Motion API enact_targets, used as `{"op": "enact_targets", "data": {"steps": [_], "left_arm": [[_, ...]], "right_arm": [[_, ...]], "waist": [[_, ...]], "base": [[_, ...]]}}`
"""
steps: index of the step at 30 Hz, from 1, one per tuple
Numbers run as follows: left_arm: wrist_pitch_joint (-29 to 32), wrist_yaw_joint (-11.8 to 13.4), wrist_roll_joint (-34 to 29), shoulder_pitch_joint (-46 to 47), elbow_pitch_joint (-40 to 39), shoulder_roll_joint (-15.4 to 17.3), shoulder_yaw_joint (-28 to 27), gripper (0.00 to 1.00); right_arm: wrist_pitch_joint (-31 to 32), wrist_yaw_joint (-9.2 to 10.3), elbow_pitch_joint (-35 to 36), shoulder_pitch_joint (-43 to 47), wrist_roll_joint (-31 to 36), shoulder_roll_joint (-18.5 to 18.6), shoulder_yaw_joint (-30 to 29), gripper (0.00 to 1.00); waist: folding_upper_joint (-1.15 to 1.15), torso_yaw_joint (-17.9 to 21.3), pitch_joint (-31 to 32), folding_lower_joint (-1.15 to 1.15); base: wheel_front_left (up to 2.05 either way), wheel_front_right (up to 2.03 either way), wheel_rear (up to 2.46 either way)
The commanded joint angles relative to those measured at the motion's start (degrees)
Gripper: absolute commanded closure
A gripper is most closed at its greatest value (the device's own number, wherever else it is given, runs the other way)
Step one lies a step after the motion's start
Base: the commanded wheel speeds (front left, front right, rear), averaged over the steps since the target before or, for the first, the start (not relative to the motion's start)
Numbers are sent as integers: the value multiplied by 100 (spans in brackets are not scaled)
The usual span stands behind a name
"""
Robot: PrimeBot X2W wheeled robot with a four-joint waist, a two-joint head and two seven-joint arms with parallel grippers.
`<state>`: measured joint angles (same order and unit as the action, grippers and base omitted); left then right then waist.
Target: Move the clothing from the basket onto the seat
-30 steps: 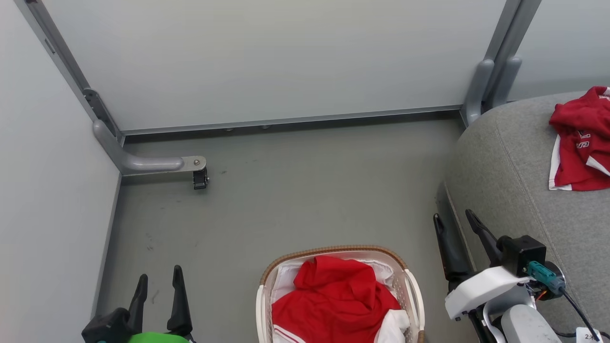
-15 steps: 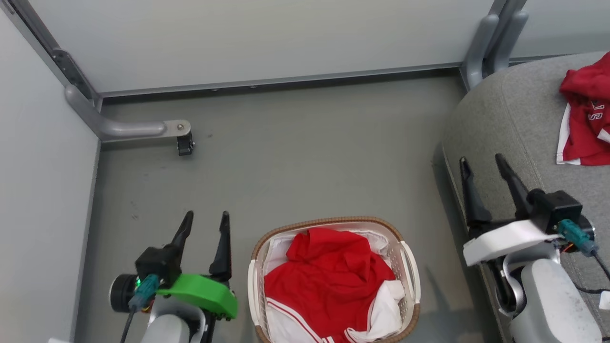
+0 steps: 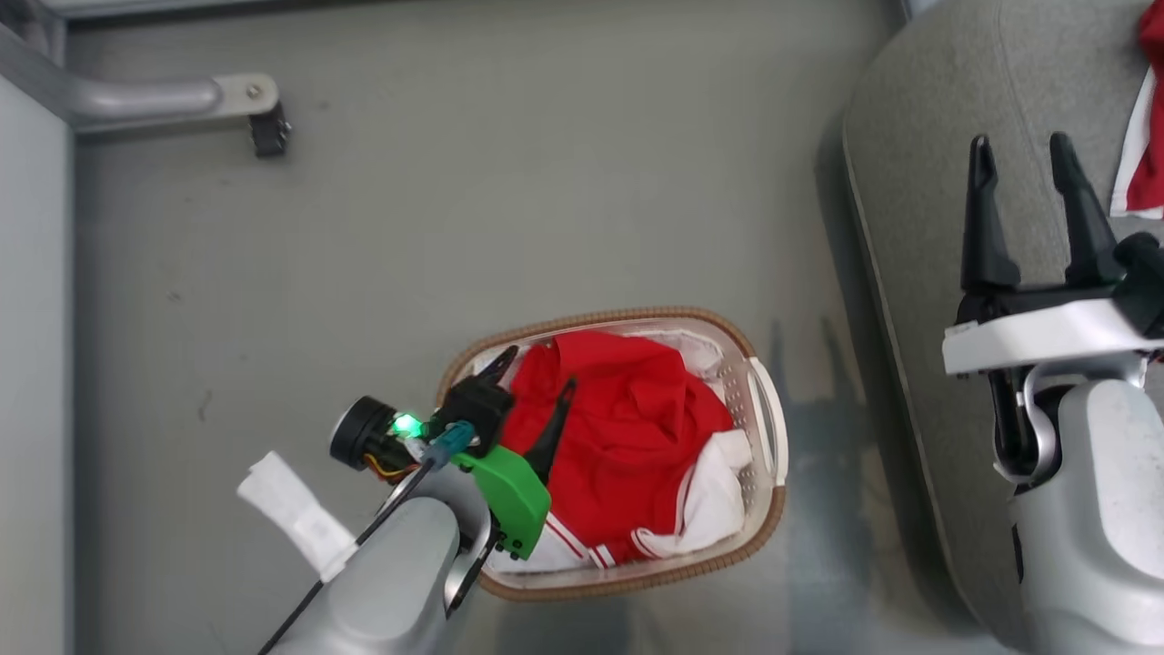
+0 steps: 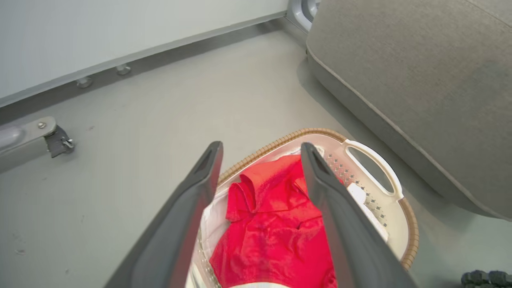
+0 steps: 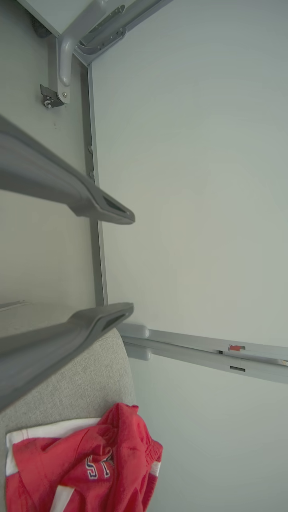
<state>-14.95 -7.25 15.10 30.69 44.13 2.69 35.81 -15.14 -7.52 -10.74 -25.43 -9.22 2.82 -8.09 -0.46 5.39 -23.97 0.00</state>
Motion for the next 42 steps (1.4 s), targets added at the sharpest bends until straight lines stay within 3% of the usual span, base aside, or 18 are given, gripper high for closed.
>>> {"op": "enact_targets", "data": {"steps": [1, 8, 16, 26, 40, 42], "left_arm": [[34, -12, 92, 210, 143, 41, 164, 0], [440, 81, 355, 888, 925, 43, 771, 0], [415, 419, 609, 1493, 1730, 41, 781, 0], [227, 893, 758, 1883, 2229, 39, 754, 0], [123, 801, 893, 2177, 2159, 40, 1089, 0], [126, 758, 926, 2214, 2117, 39, 1167, 54]], "right_arm": [[-1, 6, 59, -126, -63, 13, -24, 0], [-1, 6, 304, -503, -288, 13, -6, 0], [-1, 6, 401, -835, -647, 12, 203, 0], [-1, 6, 421, -948, -845, 12, 259, 0], [-1, 6, 393, -987, -1027, 12, 435, 0], [-1, 6, 394, -984, -1045, 12, 449, 0]], "waist": [[46, 398, -778, 0], [46, 694, -1516, 0], [46, 996, -2106, 0], [46, 1124, -2359, 0], [46, 1284, -2545, 0], [46, 1302, -2571, 0]], "base": [[0, 0, 0], [0, 0, 0], [0, 0, 0], [0, 0, 0], [0, 0, 0], [0, 0, 0]]}}
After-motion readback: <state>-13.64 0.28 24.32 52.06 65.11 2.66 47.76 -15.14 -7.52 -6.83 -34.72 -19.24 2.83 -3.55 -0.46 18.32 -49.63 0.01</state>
